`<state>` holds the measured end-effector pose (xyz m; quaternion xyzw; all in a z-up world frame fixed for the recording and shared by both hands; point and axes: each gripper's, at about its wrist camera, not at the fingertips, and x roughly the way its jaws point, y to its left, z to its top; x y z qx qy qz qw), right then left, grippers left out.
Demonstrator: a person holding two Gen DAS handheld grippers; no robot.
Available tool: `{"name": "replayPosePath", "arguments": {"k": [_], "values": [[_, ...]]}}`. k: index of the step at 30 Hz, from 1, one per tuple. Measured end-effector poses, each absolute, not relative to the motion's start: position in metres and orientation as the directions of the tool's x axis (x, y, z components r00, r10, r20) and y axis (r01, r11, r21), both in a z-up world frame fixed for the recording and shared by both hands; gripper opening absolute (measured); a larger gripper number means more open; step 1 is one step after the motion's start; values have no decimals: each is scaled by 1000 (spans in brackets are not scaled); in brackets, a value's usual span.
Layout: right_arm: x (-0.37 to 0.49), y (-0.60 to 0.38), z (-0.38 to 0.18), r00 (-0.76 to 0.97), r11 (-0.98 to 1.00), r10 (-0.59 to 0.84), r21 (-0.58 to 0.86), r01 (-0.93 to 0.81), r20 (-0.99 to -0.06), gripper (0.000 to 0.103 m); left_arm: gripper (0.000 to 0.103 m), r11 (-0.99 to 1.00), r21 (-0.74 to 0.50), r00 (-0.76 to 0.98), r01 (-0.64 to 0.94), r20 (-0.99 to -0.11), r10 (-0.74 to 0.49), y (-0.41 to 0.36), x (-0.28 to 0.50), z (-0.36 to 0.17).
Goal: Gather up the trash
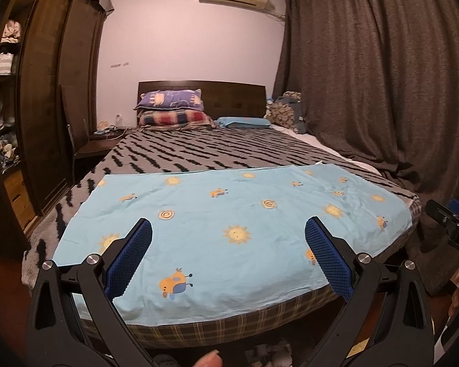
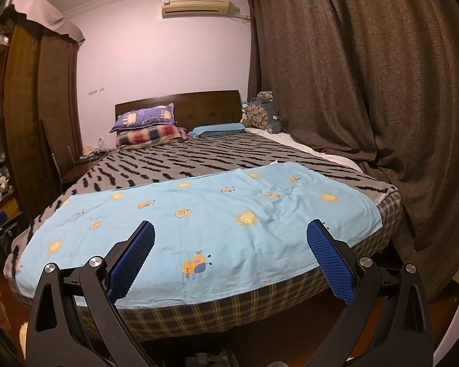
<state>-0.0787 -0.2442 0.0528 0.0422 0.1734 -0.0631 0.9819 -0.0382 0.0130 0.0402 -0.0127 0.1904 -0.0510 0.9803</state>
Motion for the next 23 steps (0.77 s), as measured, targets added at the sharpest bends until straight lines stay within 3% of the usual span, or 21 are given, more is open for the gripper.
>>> {"name": "replayPosePath", "arguments": {"k": [10, 18, 23], "values": [[-75, -247, 50, 929, 989, -96, 74, 131, -357, 100, 95, 993, -18, 932, 120, -343, -119, 6, -42, 38], [-69, -251, 48, 926, 988, -98, 77, 135, -366, 100, 95, 989, -46, 910, 143, -388, -149, 8, -31, 36], [-58, -253, 49, 926, 989, -95, 75, 131, -365, 100, 95, 990, -48, 918, 131, -371, -140, 9, -24, 37]]}}
